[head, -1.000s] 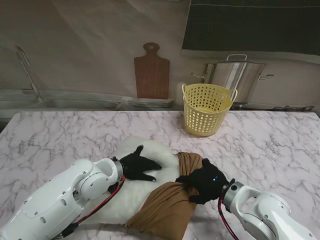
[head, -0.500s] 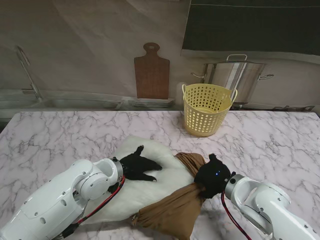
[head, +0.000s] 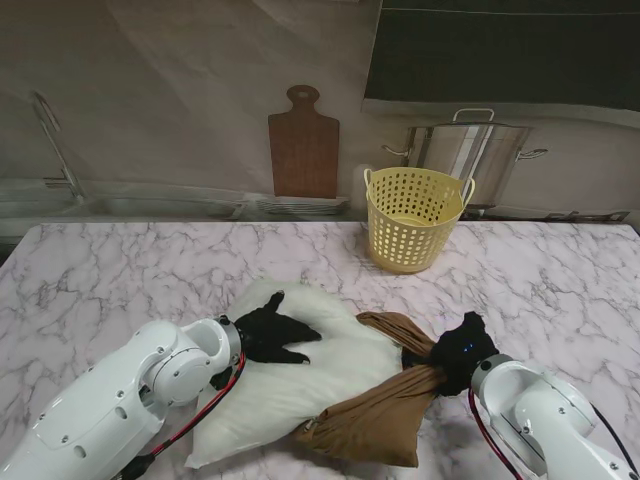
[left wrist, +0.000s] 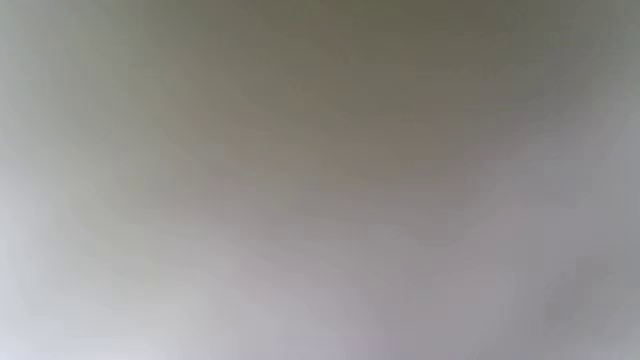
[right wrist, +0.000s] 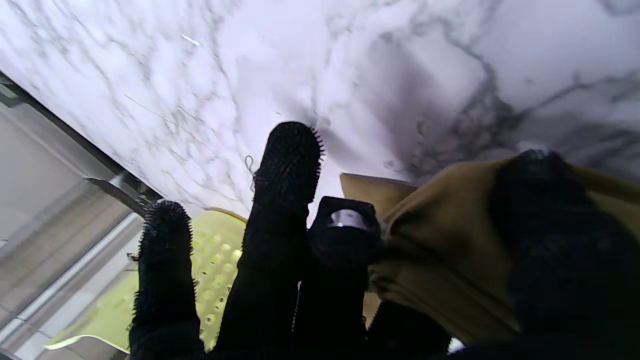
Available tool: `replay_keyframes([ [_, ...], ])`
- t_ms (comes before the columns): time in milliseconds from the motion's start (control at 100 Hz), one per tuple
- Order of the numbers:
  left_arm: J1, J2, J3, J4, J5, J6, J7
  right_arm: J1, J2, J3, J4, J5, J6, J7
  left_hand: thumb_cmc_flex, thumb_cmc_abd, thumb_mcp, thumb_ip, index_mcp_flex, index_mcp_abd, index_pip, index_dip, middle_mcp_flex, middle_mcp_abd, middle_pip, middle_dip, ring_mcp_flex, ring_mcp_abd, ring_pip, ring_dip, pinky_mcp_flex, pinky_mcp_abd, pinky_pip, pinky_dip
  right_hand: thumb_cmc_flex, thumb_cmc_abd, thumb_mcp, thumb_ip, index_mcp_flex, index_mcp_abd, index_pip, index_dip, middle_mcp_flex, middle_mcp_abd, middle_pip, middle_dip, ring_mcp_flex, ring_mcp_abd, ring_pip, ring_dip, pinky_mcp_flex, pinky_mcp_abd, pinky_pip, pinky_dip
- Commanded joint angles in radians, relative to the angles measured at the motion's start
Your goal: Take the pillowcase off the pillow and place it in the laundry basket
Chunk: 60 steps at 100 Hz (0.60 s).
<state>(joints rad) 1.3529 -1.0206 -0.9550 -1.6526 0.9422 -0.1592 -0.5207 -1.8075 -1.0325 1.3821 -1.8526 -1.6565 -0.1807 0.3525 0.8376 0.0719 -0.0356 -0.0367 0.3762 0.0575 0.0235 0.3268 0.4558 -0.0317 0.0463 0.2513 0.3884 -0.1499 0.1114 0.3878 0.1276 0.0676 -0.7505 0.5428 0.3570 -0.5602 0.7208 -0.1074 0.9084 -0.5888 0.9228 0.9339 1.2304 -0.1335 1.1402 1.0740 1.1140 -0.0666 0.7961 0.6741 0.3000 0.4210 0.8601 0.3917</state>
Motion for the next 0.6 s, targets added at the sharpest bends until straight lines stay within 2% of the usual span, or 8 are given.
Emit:
replay_keyframes([
  [0,0.016,0.048,-0.014,0.083,0.028,0.021,-0.049,-0.025,0.034,0.048,0.083,-0.035,0.048,0.049,0.081,-0.08,0.002,0.012,0.026,0.094,0.063,0.013,0.009,0.202,0.03,0.009,0.054,0.338,0.08,0.013,-0.011,0.062,1.449,-0.002,0.044,0.033,0.022,0.034,0.341,0.36,0.159,0.009,0.018,0.012,0.015,0.0,0.011,0.008,-0.006,0.0,-0.03,0.01,-0.008,-0.001],
  [160,0.02,0.047,-0.019,0.075,0.03,0.02,-0.043,-0.037,0.03,0.044,0.082,-0.054,0.093,0.012,0.081,-0.079,0.002,0.012,0.026,0.094,0.063,0.013,0.01,0.201,0.031,0.009,0.054,0.337,0.08,0.013,-0.01,0.061,1.45,0.0,0.053,0.066,-0.009,0.037,0.301,0.334,0.102,-0.008,-0.001,0.015,-0.028,-0.03,0.001,0.012,-0.03,-0.006,-0.041,0.013,-0.021,-0.014],
  [280,0.029,0.044,-0.029,0.066,0.028,0.018,-0.031,-0.044,0.025,0.017,0.061,0.04,0.12,-0.036,0.085,-0.076,0.003,0.012,0.029,0.093,0.064,0.013,0.015,0.2,0.033,0.01,0.06,0.337,0.083,0.014,-0.007,0.063,1.451,0.0,0.075,0.103,-0.03,0.039,0.272,0.347,0.073,-0.023,-0.019,0.028,-0.041,-0.048,-0.009,0.028,-0.038,-0.006,-0.046,0.018,-0.022,-0.016],
  [450,0.049,0.037,-0.066,0.02,0.037,0.019,-0.009,-0.037,0.025,-0.035,0.011,0.093,0.085,-0.108,0.095,-0.067,0.004,0.012,0.03,0.093,0.065,0.013,0.017,0.201,0.033,0.01,0.062,0.337,0.084,0.014,-0.006,0.064,1.454,0.002,0.078,0.127,-0.043,0.041,0.261,0.341,0.057,-0.033,-0.02,0.024,-0.047,-0.06,-0.005,0.024,-0.043,-0.009,-0.037,0.016,-0.013,-0.013],
  [590,0.066,0.029,-0.106,-0.038,0.053,0.015,0.017,-0.016,0.022,-0.08,-0.019,0.131,0.089,-0.156,0.107,-0.062,0.005,0.012,0.035,0.092,0.066,0.013,0.02,0.201,0.034,0.01,0.067,0.338,0.086,0.015,-0.003,0.066,1.458,0.003,0.089,0.139,-0.056,0.043,0.255,0.346,0.047,-0.041,-0.022,0.029,-0.052,-0.068,-0.006,0.03,-0.046,-0.009,-0.038,0.014,-0.011,-0.013],
])
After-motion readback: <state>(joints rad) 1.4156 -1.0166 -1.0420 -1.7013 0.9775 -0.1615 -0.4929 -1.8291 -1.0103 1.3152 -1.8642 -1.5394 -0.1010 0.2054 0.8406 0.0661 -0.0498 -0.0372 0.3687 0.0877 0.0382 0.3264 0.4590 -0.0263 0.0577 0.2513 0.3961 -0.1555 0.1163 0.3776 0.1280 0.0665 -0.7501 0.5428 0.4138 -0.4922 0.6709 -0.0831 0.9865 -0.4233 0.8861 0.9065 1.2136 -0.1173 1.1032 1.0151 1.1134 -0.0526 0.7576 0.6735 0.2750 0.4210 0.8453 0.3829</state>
